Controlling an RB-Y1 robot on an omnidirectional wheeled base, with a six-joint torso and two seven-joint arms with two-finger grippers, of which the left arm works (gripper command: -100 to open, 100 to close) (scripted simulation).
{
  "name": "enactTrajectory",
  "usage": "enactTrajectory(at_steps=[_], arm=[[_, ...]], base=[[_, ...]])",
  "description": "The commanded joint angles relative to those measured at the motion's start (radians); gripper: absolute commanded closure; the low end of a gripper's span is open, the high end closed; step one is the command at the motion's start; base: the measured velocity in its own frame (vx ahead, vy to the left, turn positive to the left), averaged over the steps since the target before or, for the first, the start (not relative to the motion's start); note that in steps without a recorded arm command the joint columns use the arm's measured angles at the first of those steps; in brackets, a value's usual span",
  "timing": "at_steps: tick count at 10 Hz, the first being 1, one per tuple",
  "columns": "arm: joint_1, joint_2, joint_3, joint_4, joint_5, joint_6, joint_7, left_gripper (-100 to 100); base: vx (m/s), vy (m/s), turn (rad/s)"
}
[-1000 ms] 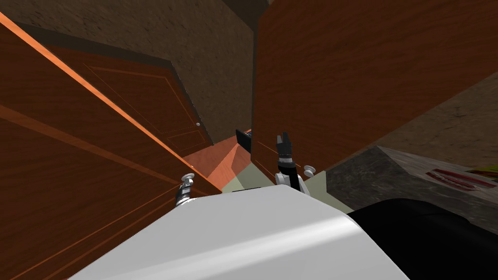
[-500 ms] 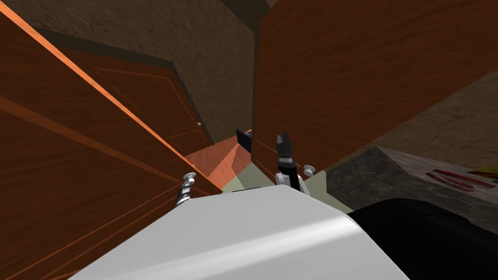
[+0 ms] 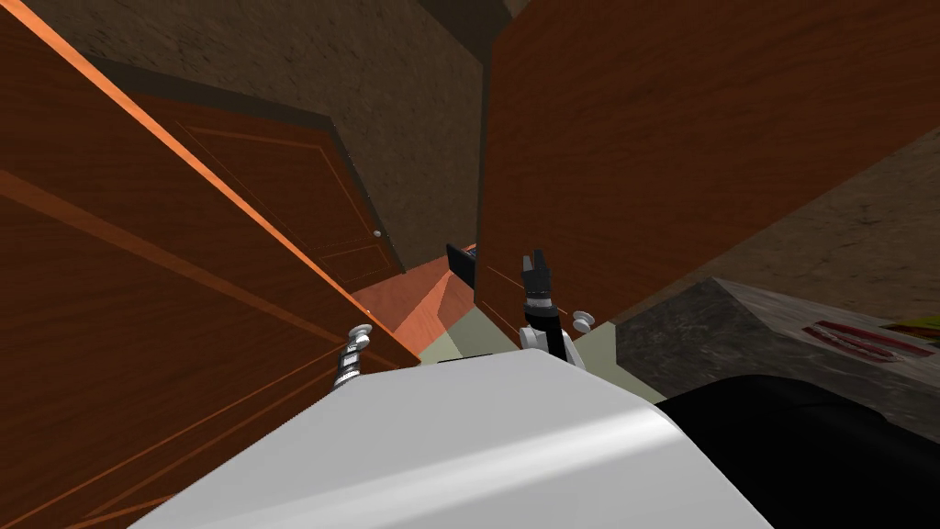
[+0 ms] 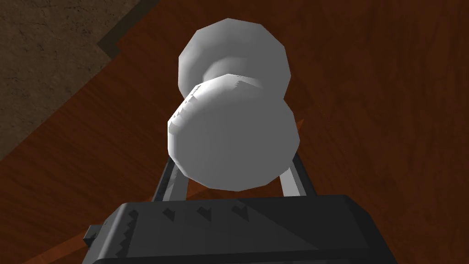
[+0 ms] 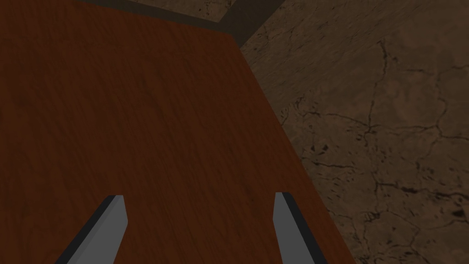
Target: Pull the door open
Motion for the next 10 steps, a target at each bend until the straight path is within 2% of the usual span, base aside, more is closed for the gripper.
enactTrajectory(at_steps=[1, 2, 3, 4, 7, 8, 10], arm=[[-0.003, -0.005, -0.015, 0.002, 0.002, -0.003, 0.033, 100], [-0.002, -0.002, -0.026, 0.000, 0.011, -0.004, 0.070, 100], [-0.002, -0.002, -0.026, 0.000, 0.011, -0.004, 0.075, 100], [-0.001, 0.002, -0.038, -0.002, 0.021, -0.005, 0.116, 100], [0.001, 0.010, -0.062, -0.006, 0.040, -0.007, 0.193, 100], [0.001, 0.010, -0.062, -0.006, 0.040, -0.007, 0.200, 100], [0.003, 0.017, -0.086, -0.010, 0.060, -0.009, 0.265, 100]], base=[[-0.015, 0.003, 0.006], [-0.016, 0.002, 0.012], [-0.012, 0.001, -0.003], [-0.019, 0.002, 0.014], [-0.022, 0.003, 0.009], [-0.015, -0.001, 0.015], [-0.023, 0.000, 0.013]])
